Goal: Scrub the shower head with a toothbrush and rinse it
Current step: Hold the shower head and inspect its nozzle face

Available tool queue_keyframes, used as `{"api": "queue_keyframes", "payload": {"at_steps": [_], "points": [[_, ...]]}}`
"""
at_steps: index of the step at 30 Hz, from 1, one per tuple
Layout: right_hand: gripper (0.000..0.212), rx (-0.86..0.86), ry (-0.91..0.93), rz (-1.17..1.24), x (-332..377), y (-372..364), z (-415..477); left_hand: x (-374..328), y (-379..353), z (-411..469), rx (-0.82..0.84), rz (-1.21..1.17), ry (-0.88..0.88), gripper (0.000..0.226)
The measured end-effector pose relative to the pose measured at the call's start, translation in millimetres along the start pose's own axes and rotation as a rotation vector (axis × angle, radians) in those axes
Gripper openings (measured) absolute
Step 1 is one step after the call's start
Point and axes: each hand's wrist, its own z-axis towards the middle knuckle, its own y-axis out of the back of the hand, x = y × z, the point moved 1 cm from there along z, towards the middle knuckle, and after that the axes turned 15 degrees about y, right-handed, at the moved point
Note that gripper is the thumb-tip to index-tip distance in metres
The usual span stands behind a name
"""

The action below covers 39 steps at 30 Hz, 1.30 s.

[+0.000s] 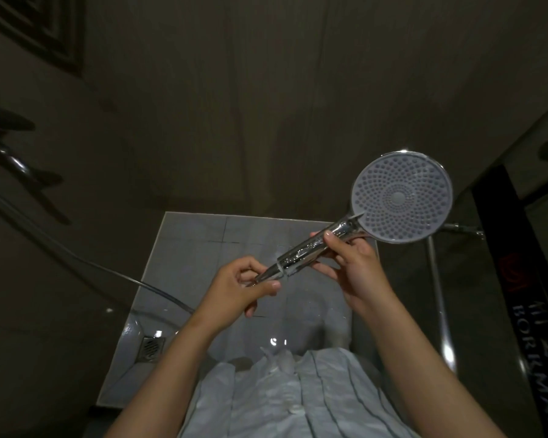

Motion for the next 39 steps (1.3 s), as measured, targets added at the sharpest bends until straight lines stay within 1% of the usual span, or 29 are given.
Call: {"api": "queue_keyframes", "payload": {"at_steps": [4, 9, 11, 15, 17, 19, 20, 21, 23, 27, 33, 36, 39], "points": [[0.003, -0.003, 0.012, -0.008, 1.5, -0.8, -1.4, -1.9, 1.1, -0.4, 0.032, 0.002, 0.016, 0.007], [0.004, 0.002, 0.022, -0.013, 2.6, -1.2, -1.5, -2.5, 1.2, -1.8, 0.066, 0.112, 0.032, 0.024], [0.008, 0.004, 0.026, -0.023, 2.3, -1.3, -1.7, -2.7, 0.2, -2.5, 0.08, 0.109, 0.047, 0.03], [0.005, -0.001, 0.024, -0.021, 1.0, -0.9, -2.5, -2.2, 0.3, -1.7, 0.083, 0.099, 0.094, 0.035], [0.006, 0.003, 0.02, -0.021, 0.9, -1.5, -2.9, -2.8, 1.1, -2.2, 0.077, 0.099, 0.087, 0.03], [0.004, 0.003, 0.019, -0.018, 0.9, -1.9, -3.1, -2.9, 2.6, -2.4, 0.06, 0.062, 0.054, 0.01], [0.005, 0.003, 0.018, -0.016, 1.1, -2.0, -3.2, -2.4, 3.0, -2.2, 0.045, 0.041, 0.042, 0.012], [0.006, 0.002, 0.015, -0.015, 1.3, -2.1, -3.3, -2.2, 3.1, -2.9, 0.032, 0.024, 0.038, 0.021], [0.007, 0.001, 0.01, -0.014, 2.0, -2.0, -3.6, -0.9, 3.2, -3.2, 0.007, 0.004, 0.032, 0.028], [0.005, -0.003, 0.012, -0.024, 2.0, -2.5, -4.1, -1.9, 4.9, -3.4, -0.009, -0.021, 0.024, 0.025], [0.005, -0.015, 0.014, -0.013, 1.1, -3.3, -2.6, 0.4, 4.9, -1.6, 0.039, -0.01, 0.049, 0.017], [0.003, -0.019, 0.018, -0.002, 1.7, -2.3, -2.1, 0.9, 5.6, -0.4, 0.091, 0.015, 0.055, 0.023], [0.01, -0.022, 0.007, -0.004, 1.3, -2.1, -1.2, -0.5, 6.2, 0.1, 0.128, 0.059, 0.06, 0.029]]}}
